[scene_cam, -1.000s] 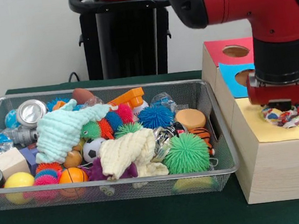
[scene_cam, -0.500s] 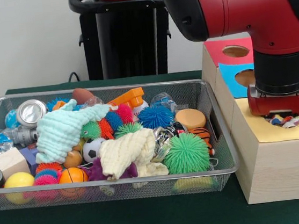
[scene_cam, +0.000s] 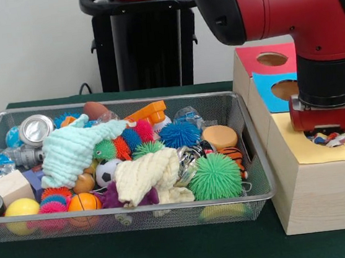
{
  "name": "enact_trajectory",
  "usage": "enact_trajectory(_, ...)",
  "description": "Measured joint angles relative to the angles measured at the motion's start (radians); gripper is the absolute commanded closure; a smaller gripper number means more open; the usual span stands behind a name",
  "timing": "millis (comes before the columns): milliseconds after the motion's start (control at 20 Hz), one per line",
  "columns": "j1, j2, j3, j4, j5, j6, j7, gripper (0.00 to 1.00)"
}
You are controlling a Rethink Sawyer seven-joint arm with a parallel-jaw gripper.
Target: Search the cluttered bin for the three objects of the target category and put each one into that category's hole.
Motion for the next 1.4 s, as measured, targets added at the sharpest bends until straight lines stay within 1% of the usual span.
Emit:
enact_trajectory(1050,0.010,-0.004,-0.014,-0.031,0.009,0.089,0.000,1.00)
enact_trajectory(1400,0.008,-0.009,-0.014,-0.047,0.011,0.138,0.000,1.00)
